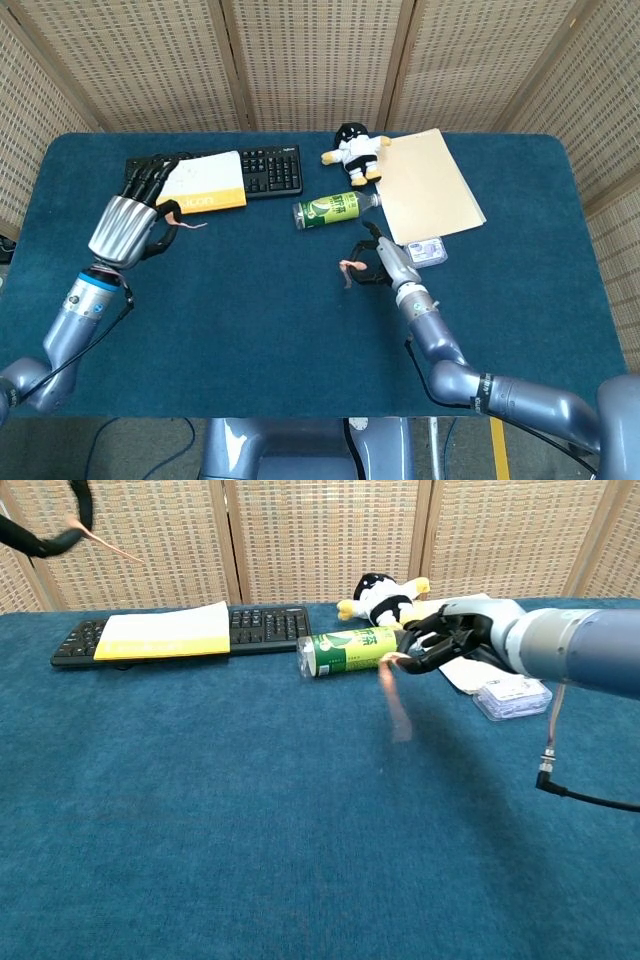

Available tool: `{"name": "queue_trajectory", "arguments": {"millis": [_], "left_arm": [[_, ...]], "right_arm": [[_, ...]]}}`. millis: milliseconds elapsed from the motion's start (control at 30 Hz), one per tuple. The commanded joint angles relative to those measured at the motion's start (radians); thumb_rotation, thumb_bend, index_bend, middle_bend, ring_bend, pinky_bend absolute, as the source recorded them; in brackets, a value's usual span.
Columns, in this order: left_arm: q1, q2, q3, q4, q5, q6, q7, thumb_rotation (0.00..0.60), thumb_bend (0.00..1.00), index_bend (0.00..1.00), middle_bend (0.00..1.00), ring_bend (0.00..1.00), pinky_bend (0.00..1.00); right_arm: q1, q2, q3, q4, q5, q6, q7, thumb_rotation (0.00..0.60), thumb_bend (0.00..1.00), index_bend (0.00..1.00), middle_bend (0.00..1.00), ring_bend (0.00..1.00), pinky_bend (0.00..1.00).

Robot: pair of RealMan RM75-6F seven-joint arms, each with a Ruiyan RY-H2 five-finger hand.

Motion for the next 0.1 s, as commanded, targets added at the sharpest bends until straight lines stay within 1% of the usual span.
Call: {"name": "queue_trajectory", "arguments": {"millis": [33, 100], "left_arm": [[0.016, 0.028, -0.009, 0.011, -0.017, 0.008, -0.015, 0.600, 0.50, 0.83, 0.00, 0.00, 0.00], [0.026, 0.047, -0.013, 0.020, -0.025, 0.013, -0.024, 0.600, 0.50, 0.83, 0.00, 0.00, 0.00]], "right_arm": [[-0.014, 0.012, 0.000, 0.006, -0.002, -0.004, 0.013, 0.600, 0.79, 0.81, 0.10, 0.00, 0.00], [-0.025, 0.020, 0.000, 0.012, -0.003, -0.007, 0.023, 0.600, 0.79, 0.81, 0.10, 0.00, 0.00]]}}
